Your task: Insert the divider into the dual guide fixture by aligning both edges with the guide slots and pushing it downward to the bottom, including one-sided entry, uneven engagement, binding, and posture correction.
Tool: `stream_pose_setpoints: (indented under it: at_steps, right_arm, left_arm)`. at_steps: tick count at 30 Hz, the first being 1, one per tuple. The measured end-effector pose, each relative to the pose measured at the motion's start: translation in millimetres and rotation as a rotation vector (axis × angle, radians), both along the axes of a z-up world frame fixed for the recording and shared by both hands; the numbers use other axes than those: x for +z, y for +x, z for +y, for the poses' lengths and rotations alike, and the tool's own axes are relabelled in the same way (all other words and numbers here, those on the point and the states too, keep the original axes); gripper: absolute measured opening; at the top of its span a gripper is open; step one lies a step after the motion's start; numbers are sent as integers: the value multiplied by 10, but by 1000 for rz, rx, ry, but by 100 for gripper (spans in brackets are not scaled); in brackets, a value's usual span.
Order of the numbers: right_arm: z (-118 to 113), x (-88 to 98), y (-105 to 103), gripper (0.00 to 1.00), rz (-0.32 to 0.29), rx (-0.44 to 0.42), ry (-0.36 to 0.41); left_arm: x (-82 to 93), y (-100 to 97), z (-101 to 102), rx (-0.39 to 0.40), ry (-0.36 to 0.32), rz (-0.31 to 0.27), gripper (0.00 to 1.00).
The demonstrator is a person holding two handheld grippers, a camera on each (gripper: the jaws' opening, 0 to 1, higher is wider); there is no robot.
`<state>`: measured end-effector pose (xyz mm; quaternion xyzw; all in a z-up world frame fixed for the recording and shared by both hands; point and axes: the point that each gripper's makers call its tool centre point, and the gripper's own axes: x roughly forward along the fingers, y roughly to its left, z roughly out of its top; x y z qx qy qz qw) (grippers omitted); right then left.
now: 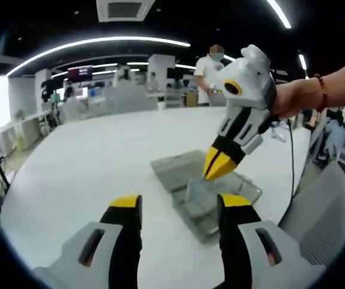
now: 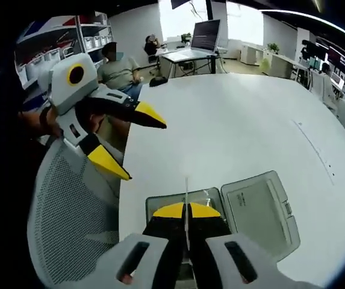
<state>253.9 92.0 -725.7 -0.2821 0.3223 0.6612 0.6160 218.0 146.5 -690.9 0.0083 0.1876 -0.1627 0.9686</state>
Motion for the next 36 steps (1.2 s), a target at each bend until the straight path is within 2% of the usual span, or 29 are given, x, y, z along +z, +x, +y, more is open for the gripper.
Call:
stream_pose_setpoints:
  at_steps: [14,27,32,36]
  right_arm:
    - [-48,-49,-24,0,10,0,-22]
    - [-63,-106,-100,0,-34,106,-46]
    - [-49,-111,-132,0,-41,123,-52]
    - [-37,-141,-161,0,-70,170,-69]
  left_arm:
    - [-23,-8,6,-1,-4,5,49]
    - [-38,-29,13,1,-11,11,49]
    - [-26,-46,5,0,-12,13,48]
    - [-18,-54,8,4,-13,15,48]
